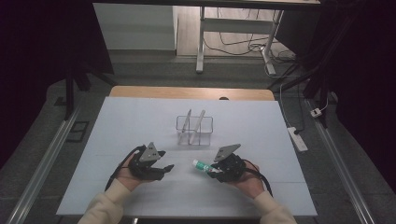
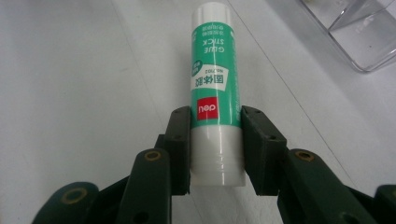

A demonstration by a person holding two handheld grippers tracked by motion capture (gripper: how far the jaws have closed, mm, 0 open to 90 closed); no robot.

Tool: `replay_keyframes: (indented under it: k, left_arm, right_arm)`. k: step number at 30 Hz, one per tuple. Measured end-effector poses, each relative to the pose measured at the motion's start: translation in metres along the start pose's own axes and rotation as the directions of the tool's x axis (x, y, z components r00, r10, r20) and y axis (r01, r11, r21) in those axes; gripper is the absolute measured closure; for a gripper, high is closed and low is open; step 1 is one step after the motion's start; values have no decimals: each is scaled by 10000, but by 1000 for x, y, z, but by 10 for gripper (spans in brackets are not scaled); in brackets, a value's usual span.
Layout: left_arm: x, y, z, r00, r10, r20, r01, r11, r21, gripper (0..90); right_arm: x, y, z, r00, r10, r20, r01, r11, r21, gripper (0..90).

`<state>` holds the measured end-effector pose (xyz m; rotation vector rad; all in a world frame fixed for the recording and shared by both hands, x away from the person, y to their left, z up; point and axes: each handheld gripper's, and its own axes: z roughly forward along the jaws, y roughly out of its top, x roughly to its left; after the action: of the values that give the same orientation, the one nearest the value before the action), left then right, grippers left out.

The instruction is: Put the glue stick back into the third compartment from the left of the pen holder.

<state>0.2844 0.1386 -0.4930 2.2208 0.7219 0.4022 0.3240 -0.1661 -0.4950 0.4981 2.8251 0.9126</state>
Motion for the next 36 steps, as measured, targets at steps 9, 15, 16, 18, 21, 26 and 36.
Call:
replay_keyframes:
  k: [9,15,16,18,21,26,36]
  left_arm:
    - [-5,7,6,9997,207,143,-208,9998,28,392]
    - [-9,13,11,9988,375,320,-379,9992,120,392]
    - [-10,14,12,9986,421,333,-426,9990,131,391]
    - [-12,15,14,9982,464,386,-469,9988,136,391]
    - [-13,17,16,9975,530,457,-538,9984,164,390]
    - [-15,19,20,9966,600,558,-615,9978,251,389]
    - [-19,22,25,9948,784,647,-812,9958,420,377]
  right_arm:
    - [2,3,2,10000,-89,40,89,9999,-89,646]
    - [3,4,2,10000,-92,4,92,9999,-93,646]
    - [3,4,2,9999,-112,14,112,9999,-117,646]
    - [3,4,2,9999,-159,29,159,9998,-124,646]
    - [4,5,2,9998,-191,6,191,9996,-193,646]
    - [5,6,3,9997,-237,-21,236,9994,-241,646]
    - [5,11,3,9993,-92,-353,72,9984,-565,646]
